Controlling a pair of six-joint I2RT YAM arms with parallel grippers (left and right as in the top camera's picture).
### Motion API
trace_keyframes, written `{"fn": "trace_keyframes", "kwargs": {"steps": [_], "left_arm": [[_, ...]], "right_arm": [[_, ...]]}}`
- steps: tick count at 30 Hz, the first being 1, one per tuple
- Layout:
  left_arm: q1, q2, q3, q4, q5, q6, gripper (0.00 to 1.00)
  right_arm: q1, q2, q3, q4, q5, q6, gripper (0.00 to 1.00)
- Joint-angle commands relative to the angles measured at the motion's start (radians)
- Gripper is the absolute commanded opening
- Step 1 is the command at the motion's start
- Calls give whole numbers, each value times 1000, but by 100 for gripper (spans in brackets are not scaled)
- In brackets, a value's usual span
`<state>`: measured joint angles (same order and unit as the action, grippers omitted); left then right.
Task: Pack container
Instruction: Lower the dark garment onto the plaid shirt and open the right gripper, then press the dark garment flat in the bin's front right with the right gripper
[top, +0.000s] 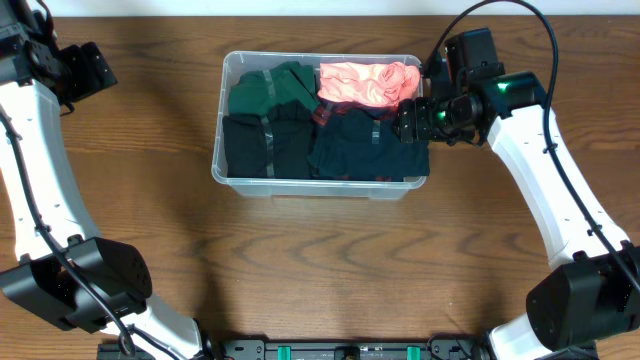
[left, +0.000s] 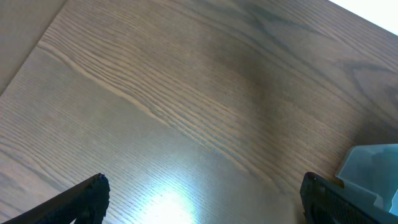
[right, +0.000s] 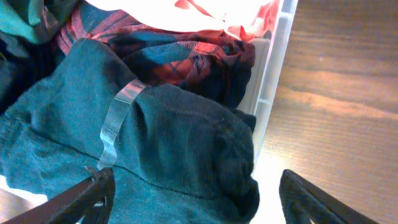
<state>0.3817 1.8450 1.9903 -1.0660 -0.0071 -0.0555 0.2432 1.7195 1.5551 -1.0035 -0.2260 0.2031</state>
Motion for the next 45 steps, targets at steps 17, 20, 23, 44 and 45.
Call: {"fn": "trace_keyframes", "kwargs": {"steps": [17,20,23,44,45], "left_arm": [[1,7,3,1,-2,-9,98],[1,7,3,1,-2,-9,98],[1,7,3,1,-2,-9,98],[1,7,3,1,-2,-9,98],[1,7,3,1,-2,-9,98]], "right_arm": [[117,-13,153,-80,247,-69,4],[152,-12,151,-98,304,-67,3],[173,-12,150,-114,341,-50,1],[178,3,-48,-18,349,-10,1],[178,3,-64,-3,349,-5,1]]}}
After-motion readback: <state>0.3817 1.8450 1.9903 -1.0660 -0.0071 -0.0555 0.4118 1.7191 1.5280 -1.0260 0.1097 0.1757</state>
